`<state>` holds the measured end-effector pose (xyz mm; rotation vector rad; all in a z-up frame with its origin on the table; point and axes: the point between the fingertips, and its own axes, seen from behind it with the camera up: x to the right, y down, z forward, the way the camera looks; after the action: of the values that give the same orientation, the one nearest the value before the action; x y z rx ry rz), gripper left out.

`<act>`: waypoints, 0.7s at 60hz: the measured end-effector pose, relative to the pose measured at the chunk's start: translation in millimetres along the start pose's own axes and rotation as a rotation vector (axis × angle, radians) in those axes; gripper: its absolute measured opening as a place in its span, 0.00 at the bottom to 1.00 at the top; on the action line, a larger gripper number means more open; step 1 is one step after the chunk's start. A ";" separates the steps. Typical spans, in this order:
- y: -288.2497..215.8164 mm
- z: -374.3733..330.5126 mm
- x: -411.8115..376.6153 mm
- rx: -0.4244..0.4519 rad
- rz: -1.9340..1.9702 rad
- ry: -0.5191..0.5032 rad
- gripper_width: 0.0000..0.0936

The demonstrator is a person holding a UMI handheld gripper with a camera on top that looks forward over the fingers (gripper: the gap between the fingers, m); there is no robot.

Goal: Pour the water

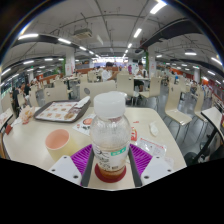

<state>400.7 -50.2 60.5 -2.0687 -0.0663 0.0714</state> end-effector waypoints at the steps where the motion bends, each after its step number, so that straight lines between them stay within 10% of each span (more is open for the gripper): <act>1: 0.7 -1.2 0.4 -0.009 0.004 0.002 0.69; 5: 2.2 -8.9 -2.5 -0.041 0.024 0.001 0.92; 42: 11.0 -181.8 -25.2 -0.224 0.100 0.084 0.90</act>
<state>390.2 -216.5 138.4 -2.2959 0.0845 0.0394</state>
